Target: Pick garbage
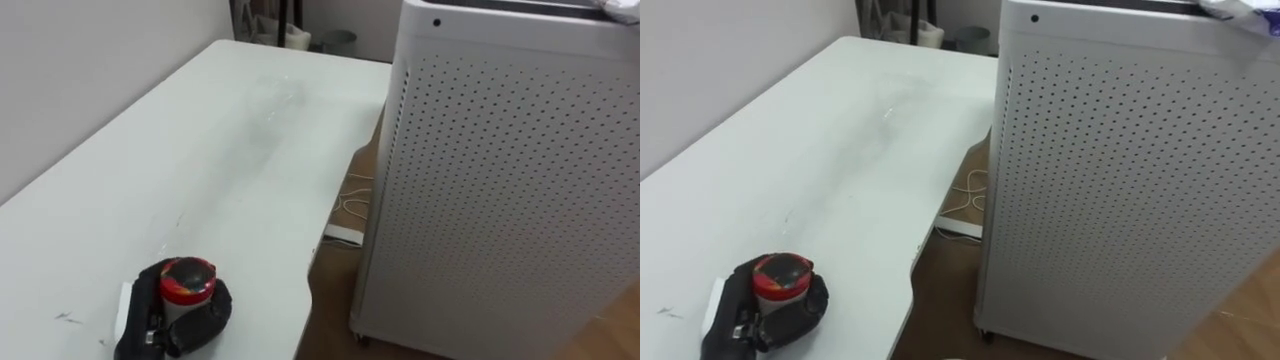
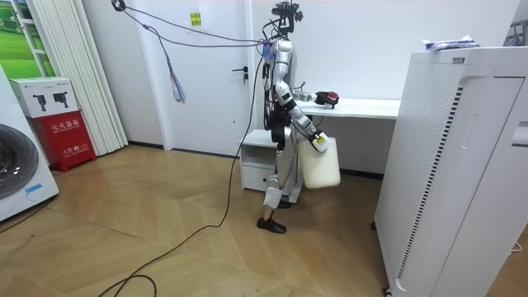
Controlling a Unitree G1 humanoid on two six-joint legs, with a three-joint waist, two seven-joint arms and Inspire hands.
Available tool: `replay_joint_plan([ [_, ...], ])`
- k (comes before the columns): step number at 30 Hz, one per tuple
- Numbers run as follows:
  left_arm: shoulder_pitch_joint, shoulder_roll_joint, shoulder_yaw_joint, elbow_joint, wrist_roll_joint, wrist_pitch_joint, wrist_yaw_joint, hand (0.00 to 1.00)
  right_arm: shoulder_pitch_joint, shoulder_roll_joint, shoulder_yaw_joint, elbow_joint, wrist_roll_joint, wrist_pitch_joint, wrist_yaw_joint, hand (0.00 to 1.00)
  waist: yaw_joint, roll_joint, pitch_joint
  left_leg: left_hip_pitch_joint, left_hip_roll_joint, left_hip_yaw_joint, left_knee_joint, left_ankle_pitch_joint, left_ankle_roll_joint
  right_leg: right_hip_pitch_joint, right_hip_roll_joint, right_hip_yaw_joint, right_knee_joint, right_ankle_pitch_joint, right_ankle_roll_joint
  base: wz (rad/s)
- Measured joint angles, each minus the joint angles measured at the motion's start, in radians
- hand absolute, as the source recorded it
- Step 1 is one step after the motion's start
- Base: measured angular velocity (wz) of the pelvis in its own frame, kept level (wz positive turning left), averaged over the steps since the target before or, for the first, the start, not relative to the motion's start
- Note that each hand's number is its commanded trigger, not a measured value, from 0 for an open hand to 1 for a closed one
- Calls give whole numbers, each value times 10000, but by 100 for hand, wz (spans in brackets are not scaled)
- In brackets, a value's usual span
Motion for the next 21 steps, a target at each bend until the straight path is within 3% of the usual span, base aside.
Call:
replay_joint_plan([
  [10,-207,13,-375,-89,-204,0,-440,100,-564,207,37,-190,19,-40,-26,100,-160,121,29,-144,-12,-6,12,1,1,-124,-3,-2,-13,0,0,0],
  [15,-208,19,-893,-595,-529,17,-1272,100,-856,206,41,-459,20,-42,-257,100,-205,161,9,-480,-28,-165,137,4,-1,-288,-9,-199,-3,0,0,9],
  [21,-192,43,-1271,-1392,-1076,452,-2427,100,-1080,196,-11,-491,14,-41,-325,100,-439,192,2,-461,-31,-456,164,7,-2,-133,-39,-593,7,-1,1,17],
])
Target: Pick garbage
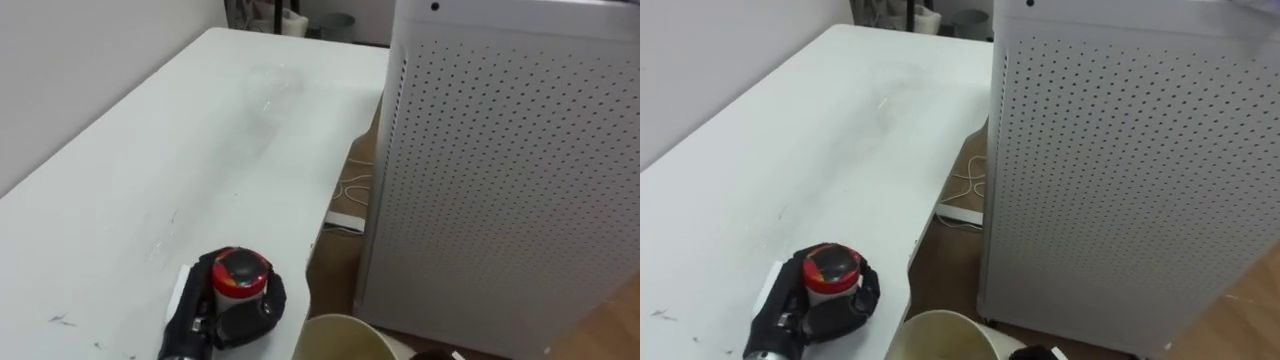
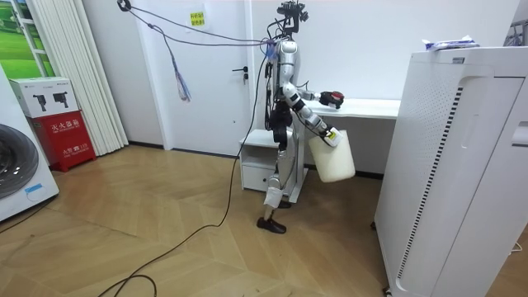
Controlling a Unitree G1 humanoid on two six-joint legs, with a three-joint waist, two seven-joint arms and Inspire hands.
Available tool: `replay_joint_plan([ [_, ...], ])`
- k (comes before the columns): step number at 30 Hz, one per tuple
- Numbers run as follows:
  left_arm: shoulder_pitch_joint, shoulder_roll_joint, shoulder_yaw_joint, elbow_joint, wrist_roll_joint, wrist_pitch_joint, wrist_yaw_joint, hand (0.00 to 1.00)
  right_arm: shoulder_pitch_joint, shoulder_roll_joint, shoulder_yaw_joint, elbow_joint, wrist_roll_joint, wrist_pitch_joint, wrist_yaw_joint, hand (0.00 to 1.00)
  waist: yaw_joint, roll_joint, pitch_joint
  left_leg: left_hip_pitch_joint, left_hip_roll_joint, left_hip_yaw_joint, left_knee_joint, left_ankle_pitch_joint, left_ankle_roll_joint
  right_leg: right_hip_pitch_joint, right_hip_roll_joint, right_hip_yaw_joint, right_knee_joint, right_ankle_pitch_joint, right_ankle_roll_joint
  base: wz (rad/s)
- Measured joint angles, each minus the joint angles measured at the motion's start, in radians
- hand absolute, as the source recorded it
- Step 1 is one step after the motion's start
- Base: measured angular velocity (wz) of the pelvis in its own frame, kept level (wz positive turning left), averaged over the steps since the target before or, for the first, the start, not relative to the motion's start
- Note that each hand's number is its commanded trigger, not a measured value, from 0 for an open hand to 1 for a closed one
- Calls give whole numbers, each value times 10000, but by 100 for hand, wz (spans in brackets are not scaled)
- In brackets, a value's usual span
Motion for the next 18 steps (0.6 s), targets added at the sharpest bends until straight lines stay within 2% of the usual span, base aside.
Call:
replay_joint_plan([
  [4,-84,-3,-89,-361,-276,19,-769,100,-102,-61,0,-200,0,0,6,100,-41,2,0,1,3,6,10,0,0,5,0,-8,-6,0,0,-1],
  [9,-283,134,-428,-517,-339,158,-1719,100,-422,-143,1,-203,4,-1,-52,100,-255,84,53,-6,7,63,19,0,0,-26,4,59,-14,0,0,-3],
  [18,-283,200,-499,-1043,-690,166,-2600,100,-476,-477,0,-256,57,-1,-382,100,-304,101,62,1,27,346,7,-1,1,-180,1,347,-1,0,-1,-11],
])
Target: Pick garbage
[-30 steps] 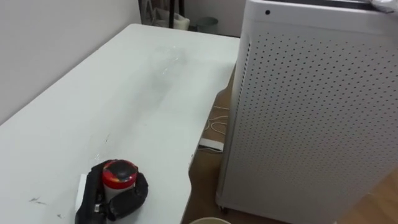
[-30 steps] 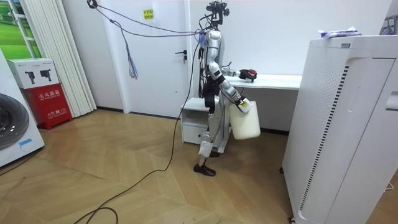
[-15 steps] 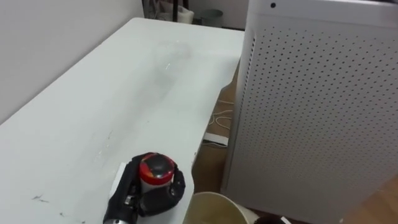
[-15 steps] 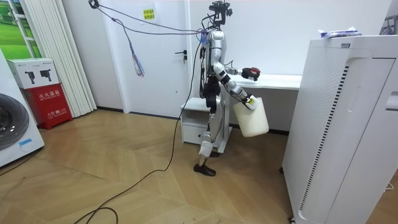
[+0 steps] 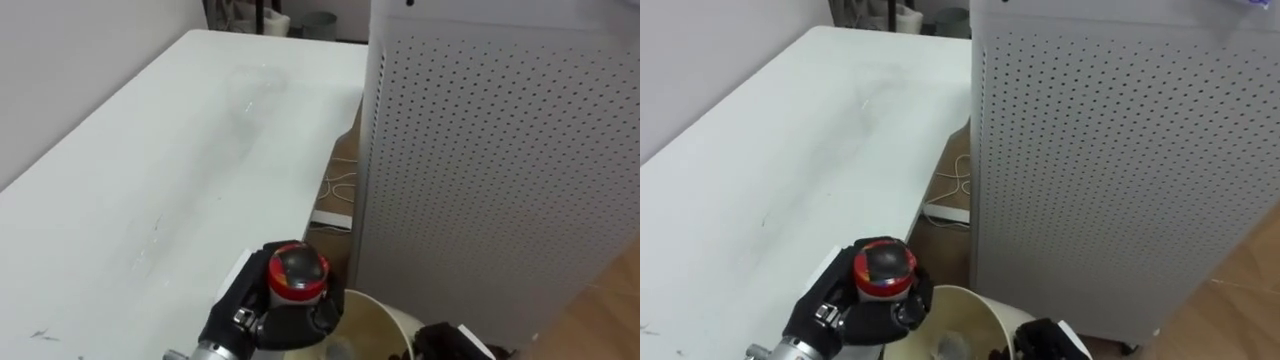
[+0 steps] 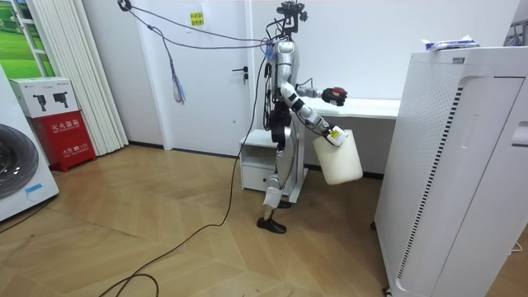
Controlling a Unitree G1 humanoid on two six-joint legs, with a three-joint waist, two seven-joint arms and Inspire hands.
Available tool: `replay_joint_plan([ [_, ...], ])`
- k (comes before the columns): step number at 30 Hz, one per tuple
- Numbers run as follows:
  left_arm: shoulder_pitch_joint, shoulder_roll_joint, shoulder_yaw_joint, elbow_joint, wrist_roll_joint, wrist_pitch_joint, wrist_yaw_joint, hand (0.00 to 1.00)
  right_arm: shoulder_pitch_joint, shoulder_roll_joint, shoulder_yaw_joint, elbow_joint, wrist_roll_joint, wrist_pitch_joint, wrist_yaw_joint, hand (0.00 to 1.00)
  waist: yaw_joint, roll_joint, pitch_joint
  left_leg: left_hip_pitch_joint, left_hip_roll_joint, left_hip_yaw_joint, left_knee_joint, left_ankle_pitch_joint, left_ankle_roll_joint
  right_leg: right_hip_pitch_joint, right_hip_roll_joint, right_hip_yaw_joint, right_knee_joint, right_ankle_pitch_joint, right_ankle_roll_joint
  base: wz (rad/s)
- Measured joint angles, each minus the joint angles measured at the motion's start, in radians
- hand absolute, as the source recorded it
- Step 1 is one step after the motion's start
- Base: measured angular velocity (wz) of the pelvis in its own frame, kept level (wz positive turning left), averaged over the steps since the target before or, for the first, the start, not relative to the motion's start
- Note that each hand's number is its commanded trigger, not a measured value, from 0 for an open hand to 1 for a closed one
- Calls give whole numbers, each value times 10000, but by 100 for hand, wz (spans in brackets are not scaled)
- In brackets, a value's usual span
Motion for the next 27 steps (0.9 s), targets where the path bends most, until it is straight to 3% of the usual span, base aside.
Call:
replay_joint_plan([
  [5,0,93,-222,-648,-1,3,-338,100,-11,1,0,1,12,-1,-18,100,-97,-13,2,31,1,20,-4,0,0,-4,3,48,1,0,0,-1],
  [12,-7,152,-297,-694,-189,4,-981,100,-204,6,1,103,11,-1,37,100,-201,-140,69,-25,51,259,5,0,1,-231,17,329,178,1,-4,-10],
  [15,-9,171,-297,-701,-202,4,-1121,100,-204,6,0,252,5,0,33,100,-209,-184,56,-39,49,284,13,-1,2,-336,16,379,197,4,-9,-6],
  [27,-6,270,-411,-505,-407,3,-1232,100,-303,35,2,272,15,-1,27,100,-214,-80,39,-192,94,572,43,-1,3,-617,42,695,331,30,-50,-8],
])
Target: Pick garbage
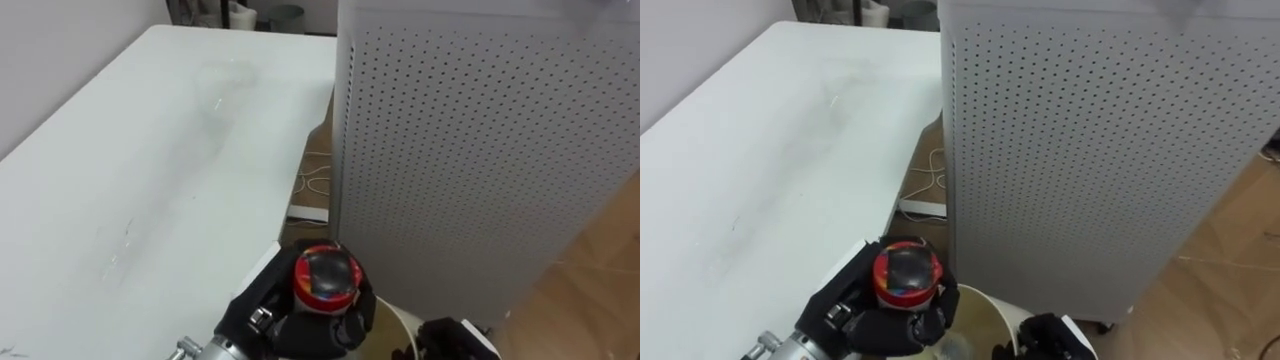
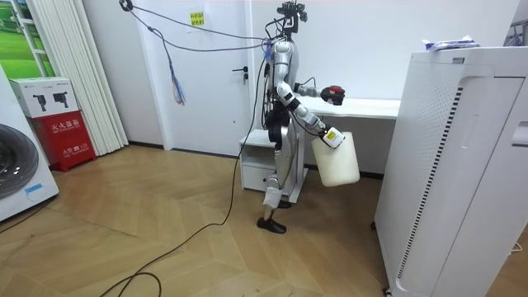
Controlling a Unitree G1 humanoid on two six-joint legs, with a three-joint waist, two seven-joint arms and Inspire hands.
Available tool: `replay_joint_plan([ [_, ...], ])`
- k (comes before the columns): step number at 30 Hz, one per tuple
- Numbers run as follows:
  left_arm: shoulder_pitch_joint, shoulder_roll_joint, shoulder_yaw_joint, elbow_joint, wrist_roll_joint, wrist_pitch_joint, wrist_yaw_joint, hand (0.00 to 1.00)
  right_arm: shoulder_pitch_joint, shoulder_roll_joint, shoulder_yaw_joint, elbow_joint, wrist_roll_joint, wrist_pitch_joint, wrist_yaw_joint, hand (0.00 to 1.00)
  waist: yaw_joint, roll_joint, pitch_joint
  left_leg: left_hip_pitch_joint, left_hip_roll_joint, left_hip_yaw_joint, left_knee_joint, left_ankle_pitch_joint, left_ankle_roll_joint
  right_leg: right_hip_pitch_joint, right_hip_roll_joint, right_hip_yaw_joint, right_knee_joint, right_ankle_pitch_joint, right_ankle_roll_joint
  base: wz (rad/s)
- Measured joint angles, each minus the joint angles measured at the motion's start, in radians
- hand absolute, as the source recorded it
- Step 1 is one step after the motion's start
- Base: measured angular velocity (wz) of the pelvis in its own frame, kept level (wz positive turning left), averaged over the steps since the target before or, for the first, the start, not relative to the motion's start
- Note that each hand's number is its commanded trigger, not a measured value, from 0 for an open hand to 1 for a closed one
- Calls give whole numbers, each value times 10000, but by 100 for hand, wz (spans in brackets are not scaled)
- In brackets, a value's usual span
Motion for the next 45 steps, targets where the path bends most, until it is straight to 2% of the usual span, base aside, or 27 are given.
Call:
replay_joint_plan([
  [4,3,-20,-12,278,-190,56,-35,100,-137,1,-10,-1,-4,0,-87,100,-30,173,-38,-164,45,166,-7,1,2,-270,22,135,78,21,-30,-12],
  [8,2,-73,7,485,-269,90,-85,100,-222,17,-12,0,-4,0,-149,100,-129,294,-34,-273,70,253,-8,8,11,-473,35,235,185,23,-33,-8],
  [10,2,-113,7,528,-274,132,-86,92,-258,38,-12,0,-4,0,-183,100,-228,294,-34,-273,70,255,-16,8,11,-476,35,235,183,23,-33,0],
  [11,1,-124,7,561,-279,138,-87,76,-289,38,-12,0,-4,0,-211,100,-276,293,-34,-274,69,273,-18,8,11,-489,34,252,184,23,-33,-5],
  [12,1,-129,5,572,-279,141,-87,65,-309,32,-14,-1,-5,-2,-237,100,-302,293,-34,-299,71,299,-18,8,11,-532,35,276,187,23,-33,-6],
  [13,-1,-129,5,572,-278,140,-88,37,-316,29,-16,-1,-5,-6,-250,100,-310,293,-34,-330,72,309,-18,8,11,-570,35,290,194,23,-33,-8],
  [14,-2,-133,0,584,-279,141,-90,13,-325,30,-17,0,-4,-6,-304,100,-309,290,-31,-377,77,344,-18,8,11,-632,39,319,201,23,-34,-7],
  [15,-1,-172,-30,654,-279,151,-96,4,-318,29,-16,3,-2,-6,-325,100,-309,290,-31,-372,81,377,-18,8,11,-635,39,349,201,24,-34,-8],
  [16,-1,-172,-58,669,-279,157,-97,0,-323,29,-16,2,0,-6,-330,100,-309,289,-31,-367,83,390,-19,8,11,-635,39,362,200,24,-34,-6],
  [22,-34,-158,-326,671,-711,157,-228,0,-344,34,-12,-78,87,-7,-340,100,-347,274,-22,-436,90,417,-50,9,12,-807,37,378,329,23,-34,-1],
  [28,-310,-105,-908,670,-971,171,-410,0,-389,33,66,-72,758,5,-426,100,-344,252,-8,-441,82,434,-46,18,28,-808,4,321,333,23,-33,0],
  [31,-521,-94,-1284,616,-970,212,-445,0,-389,62,483,44,677,50,-631,100,-344,252,-8,-556,85,433,9,19,30,-924,0,314,384,23,-34,0],
  [36,-853,-131,-1876,618,-982,260,-749,0,-390,89,686,105,802,46,-721,100,-488,244,-2,-590,86,462,14,25,40,-968,7,332,403,23,-34,0],
  [45,-960,-259,-2045,618,-1156,260,-854,0,-387,156,882,126,784,48,-696,100,-582,212,23,-593,85,506,11,25,40,-987,7,366,405,23,-34,-1],
])
